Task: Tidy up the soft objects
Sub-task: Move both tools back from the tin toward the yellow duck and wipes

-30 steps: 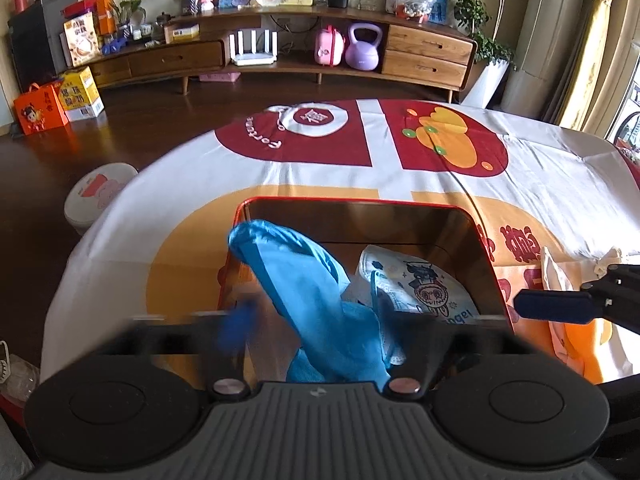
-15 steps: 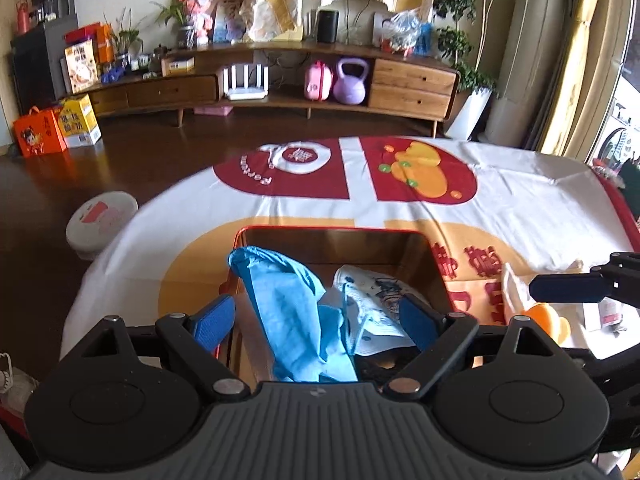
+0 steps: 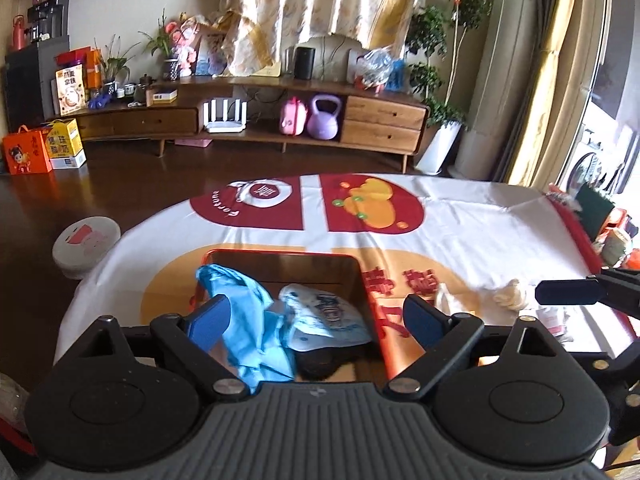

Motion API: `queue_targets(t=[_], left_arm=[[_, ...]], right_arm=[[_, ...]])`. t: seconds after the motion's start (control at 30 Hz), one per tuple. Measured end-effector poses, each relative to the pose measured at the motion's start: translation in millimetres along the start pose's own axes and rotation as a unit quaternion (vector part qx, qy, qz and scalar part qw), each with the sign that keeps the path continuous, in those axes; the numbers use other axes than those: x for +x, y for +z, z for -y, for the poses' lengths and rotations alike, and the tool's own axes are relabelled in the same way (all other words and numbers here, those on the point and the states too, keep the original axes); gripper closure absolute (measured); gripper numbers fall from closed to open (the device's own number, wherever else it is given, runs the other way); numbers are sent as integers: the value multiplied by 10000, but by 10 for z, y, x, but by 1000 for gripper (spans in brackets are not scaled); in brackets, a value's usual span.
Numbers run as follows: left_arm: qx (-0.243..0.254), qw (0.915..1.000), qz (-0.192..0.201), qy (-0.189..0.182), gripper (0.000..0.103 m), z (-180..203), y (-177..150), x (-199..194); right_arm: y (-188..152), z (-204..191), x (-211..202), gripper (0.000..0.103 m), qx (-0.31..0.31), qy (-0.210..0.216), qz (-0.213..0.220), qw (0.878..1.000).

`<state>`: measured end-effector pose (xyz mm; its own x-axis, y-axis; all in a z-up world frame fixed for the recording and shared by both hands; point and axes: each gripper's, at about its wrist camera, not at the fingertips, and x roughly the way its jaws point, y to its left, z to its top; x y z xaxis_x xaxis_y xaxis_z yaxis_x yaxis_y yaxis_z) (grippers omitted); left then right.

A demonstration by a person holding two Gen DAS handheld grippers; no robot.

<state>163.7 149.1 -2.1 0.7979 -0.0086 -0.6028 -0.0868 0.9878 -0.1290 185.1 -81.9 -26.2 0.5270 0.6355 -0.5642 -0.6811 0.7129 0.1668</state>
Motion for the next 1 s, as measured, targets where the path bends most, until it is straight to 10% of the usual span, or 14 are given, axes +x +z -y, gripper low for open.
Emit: queue_targets(t=[1.0], left_arm=[[579,9957,-301,-663,0,1511,-526,493]], right_arm=[[-774,1404,-861,0,643,-1476,309,9865]])
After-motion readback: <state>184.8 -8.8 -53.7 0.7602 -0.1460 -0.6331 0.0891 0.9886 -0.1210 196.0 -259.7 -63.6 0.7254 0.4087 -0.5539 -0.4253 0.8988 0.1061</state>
